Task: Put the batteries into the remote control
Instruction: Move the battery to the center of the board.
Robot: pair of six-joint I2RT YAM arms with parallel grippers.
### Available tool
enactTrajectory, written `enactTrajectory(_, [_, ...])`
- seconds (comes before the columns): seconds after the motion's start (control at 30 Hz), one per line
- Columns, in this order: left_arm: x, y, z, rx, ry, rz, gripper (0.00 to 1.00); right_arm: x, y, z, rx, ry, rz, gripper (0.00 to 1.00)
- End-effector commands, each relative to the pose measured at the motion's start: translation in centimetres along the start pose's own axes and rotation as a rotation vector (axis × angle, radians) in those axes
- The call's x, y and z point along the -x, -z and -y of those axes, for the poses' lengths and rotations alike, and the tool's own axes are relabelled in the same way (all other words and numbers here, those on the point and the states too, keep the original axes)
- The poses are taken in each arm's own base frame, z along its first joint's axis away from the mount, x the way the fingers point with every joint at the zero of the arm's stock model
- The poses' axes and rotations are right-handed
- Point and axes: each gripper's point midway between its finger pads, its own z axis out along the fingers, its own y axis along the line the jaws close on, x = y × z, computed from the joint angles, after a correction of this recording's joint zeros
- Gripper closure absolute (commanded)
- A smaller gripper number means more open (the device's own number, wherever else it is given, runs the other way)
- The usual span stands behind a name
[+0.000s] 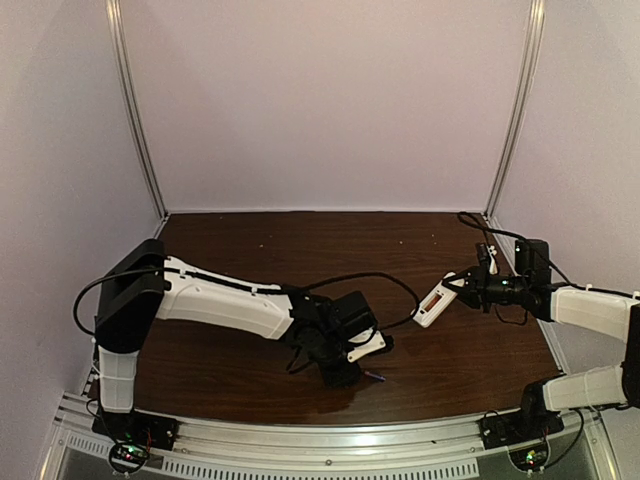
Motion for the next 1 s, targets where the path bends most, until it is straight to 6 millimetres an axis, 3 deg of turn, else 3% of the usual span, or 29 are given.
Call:
enactTrajectory(0.0, [-1.1,-1.0,-0.3,0.016,0.007,-0.039,0.67,0.2,0.1,-0.2,0.015,0.012,0.003,1.00])
enactTrajectory(0.23, [-3.6,-0.6,-1.2,0.043,-0.021,-0.106,0.87,0.2,0.1,-0.2,0.017,0.011,0.004,1.00])
enactTrajectory(0.37, [-6.3,0.4,-1.5,0.034,-0.157,-0.172,0.93,0.2,0.1,-0.3,0.021,0.011,0.004,1.00])
enactTrajectory(0.57, [-10.0,0.7,-2.1,-0.014,-0.389,-0.288,0.91,0.0,0.1,-0.2,0.030,0.006,0.006,1.00])
enactTrajectory(0.77, [-9.5,1.4,-6.1,0.018,-0.459,-0.307,0.87,0.1,0.1,-0.3,0.034,0.007,0.004,1.00])
enactTrajectory(0.87, [-9.2,2.0,-6.6,0.001,-0.489,-0.310,0.80,0.1,0.0,-0.4,0.035,0.006,0.001,1.00])
enactTrajectory(0.97, [-8.5,2.6,-6.5,0.003,-0.496,-0.290,0.67,0.1,0.0,-0.3,0.034,0.008,0.004,1.00])
